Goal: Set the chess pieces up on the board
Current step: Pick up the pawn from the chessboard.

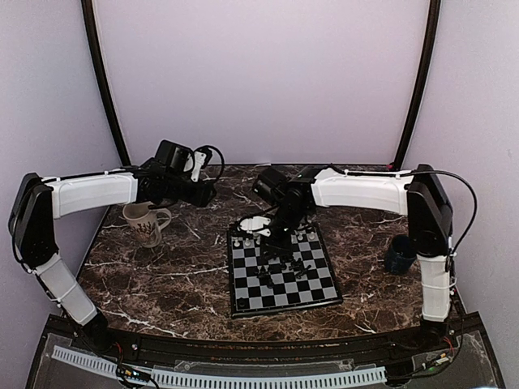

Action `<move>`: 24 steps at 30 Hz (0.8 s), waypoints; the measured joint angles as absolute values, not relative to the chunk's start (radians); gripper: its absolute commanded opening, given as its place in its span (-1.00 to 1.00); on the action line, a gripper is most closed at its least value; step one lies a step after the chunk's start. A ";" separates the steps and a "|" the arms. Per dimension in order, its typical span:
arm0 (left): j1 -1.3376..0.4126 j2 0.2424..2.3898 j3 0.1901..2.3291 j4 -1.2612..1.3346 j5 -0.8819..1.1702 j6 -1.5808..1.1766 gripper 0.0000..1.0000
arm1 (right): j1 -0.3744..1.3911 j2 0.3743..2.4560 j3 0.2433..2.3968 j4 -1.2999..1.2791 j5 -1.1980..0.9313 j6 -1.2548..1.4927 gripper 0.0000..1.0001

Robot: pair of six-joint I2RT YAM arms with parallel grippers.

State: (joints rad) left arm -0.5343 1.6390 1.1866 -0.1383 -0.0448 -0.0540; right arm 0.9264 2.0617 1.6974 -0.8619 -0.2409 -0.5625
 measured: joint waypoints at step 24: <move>-0.534 1.603 1.187 -0.113 -0.041 -0.068 0.07 | 0.987 2.202 1.794 -0.911 -0.242 -0.540 -0.80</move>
State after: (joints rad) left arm -0.5339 1.6028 1.1866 -0.1131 -0.0410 -0.0685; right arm 0.9867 2.2021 1.7939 -0.9108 -0.2420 -0.5404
